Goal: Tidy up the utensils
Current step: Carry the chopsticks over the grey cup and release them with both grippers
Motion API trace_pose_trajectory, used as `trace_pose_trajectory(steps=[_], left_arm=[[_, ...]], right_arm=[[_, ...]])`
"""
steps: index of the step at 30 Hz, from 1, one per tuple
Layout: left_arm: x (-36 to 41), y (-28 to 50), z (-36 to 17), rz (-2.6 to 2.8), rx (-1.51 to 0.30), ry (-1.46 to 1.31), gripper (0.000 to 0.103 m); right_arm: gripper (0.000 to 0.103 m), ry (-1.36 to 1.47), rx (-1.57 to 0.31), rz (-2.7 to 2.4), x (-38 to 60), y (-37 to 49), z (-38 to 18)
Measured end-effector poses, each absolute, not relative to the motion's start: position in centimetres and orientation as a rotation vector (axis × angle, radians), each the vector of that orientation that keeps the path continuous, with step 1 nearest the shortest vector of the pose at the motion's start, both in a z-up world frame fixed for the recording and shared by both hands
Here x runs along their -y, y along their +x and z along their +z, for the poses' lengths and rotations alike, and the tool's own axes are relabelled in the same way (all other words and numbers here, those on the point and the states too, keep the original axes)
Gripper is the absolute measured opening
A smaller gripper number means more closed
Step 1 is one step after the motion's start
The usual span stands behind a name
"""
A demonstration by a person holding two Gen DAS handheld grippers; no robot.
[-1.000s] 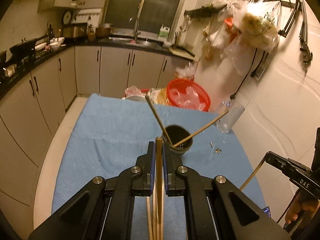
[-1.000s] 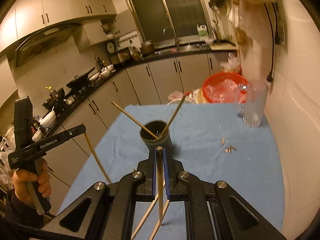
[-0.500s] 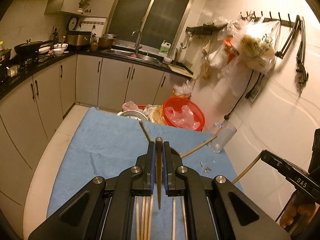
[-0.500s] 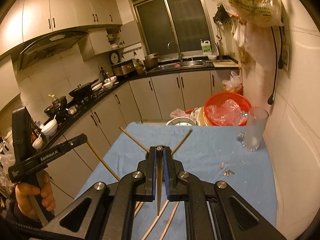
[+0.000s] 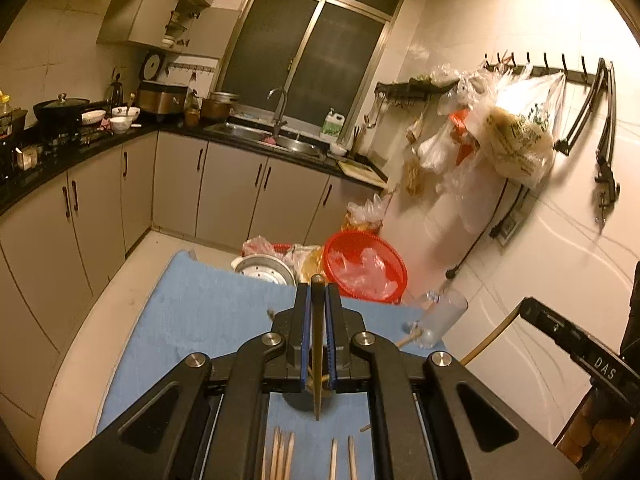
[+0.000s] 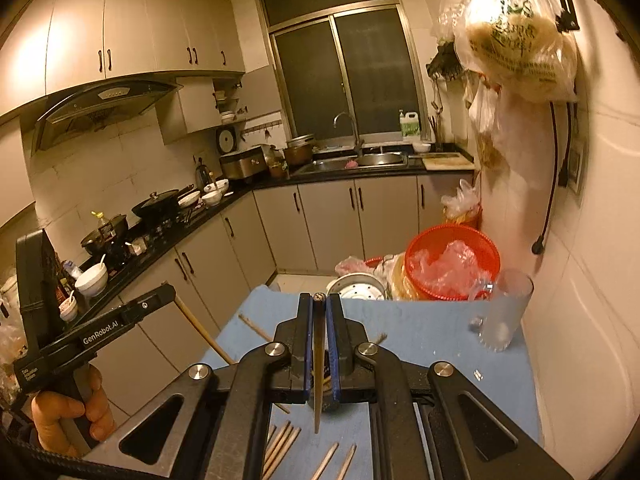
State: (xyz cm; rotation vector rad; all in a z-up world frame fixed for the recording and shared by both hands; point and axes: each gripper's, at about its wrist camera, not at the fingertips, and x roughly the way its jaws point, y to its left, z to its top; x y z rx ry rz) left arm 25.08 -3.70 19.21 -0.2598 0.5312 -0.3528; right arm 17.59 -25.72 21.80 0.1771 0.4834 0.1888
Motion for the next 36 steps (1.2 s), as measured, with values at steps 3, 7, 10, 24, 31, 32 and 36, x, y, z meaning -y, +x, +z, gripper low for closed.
trace_pose_trajectory(steps=[3,7,10,24,31,32,36], left_arm=[[3.8,25.9,20.2,-0.337,-0.502,-0.269,0.006],[4.0,26.6,20.8,-0.321,-0.461,-0.281,0.006],[4.1,27.0,20.8,-0.304,-0.427,-0.296,0.006],[5.9,29.8,15.8,-0.280,-0.493,-0.263,0.006],[5.8,30.1,13.4,-0.268,-0.539,-0.247,0.006],[5.8,30.1,13.2,-0.268,-0.542,-0.245,0.006],[5.8,30.1,12.9,-0.266,-0.546,-0.240,0.006]], right_arm=[[0.006,0.172,-0.464,0.182,25.5,18.2,22.4],[0.006,0.178,-0.431,0.169,25.4,19.1,23.0],[0.006,0.180,-0.404,0.158,25.4,19.7,23.0],[0.007,0.155,-0.437,0.149,25.4,23.0,18.4],[0.006,0.142,-0.485,0.148,25.1,23.5,15.7],[0.006,0.142,-0.493,0.148,25.1,23.6,15.4],[0.007,0.149,-0.523,0.149,25.1,23.8,14.0]])
